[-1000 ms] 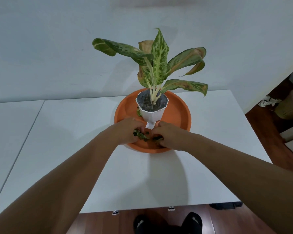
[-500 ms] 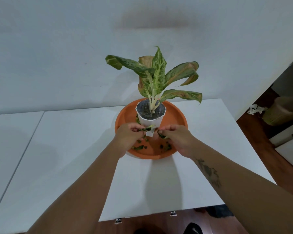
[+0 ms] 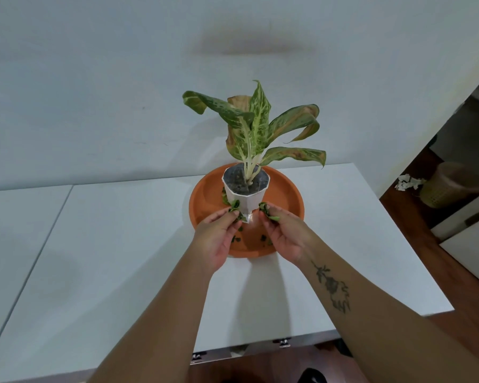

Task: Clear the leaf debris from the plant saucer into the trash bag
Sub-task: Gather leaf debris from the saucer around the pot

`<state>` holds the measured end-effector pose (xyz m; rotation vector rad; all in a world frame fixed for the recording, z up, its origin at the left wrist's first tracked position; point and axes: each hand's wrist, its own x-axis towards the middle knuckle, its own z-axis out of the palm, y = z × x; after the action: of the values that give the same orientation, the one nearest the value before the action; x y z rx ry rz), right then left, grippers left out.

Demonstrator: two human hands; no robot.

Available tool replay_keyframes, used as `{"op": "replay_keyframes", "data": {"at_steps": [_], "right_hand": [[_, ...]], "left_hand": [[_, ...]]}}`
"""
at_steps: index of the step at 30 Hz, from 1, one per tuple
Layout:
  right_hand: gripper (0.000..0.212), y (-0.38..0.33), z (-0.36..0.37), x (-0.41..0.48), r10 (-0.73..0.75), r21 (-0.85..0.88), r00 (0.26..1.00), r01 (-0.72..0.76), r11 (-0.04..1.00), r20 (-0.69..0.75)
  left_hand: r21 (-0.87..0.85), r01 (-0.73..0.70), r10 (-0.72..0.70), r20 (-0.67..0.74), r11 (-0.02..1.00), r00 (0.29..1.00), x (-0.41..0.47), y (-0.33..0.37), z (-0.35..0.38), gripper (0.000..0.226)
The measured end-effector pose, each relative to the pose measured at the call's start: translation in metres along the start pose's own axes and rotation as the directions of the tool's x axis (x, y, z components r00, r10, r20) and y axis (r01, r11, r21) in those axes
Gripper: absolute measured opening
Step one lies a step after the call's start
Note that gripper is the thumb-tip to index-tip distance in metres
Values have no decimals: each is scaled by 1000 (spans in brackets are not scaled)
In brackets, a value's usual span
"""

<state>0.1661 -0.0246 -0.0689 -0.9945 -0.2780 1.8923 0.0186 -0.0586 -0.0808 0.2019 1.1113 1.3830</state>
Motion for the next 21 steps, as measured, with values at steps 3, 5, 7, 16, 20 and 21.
{"op": "replay_keyframes", "data": {"at_steps": [3, 5, 7, 16, 20, 21], "right_hand": [[11, -2, 2, -1, -2, 11, 1000, 2, 1000, 10], [10, -3, 2, -1, -1, -13, 1000, 1, 1000, 12], [9, -3, 1, 0, -1, -55, 1000, 3, 998, 21], [9, -25, -18, -2, 32, -54, 996, -28, 998, 85], [8, -44, -36, -3, 63, -47, 988, -57, 997, 140], [8, -51, -44, -4, 66, -55, 986, -59, 997, 151]], "left_hand": [[-23, -3, 3, 3, 1000, 1000, 0, 1, 1, 23], [-32, -9, 9, -1, 999, 1000, 1, 1, 1, 27], [-43, -26, 26, -3, 999, 1000, 0, -1, 2, 27], [-88, -88, 88, -10, 992, 996, -8, -23, 20, 31], [-84, -130, 132, 14, 988, 991, -11, -43, 42, 21], [-86, -139, 141, 23, 987, 990, -11, -52, 51, 24]]}}
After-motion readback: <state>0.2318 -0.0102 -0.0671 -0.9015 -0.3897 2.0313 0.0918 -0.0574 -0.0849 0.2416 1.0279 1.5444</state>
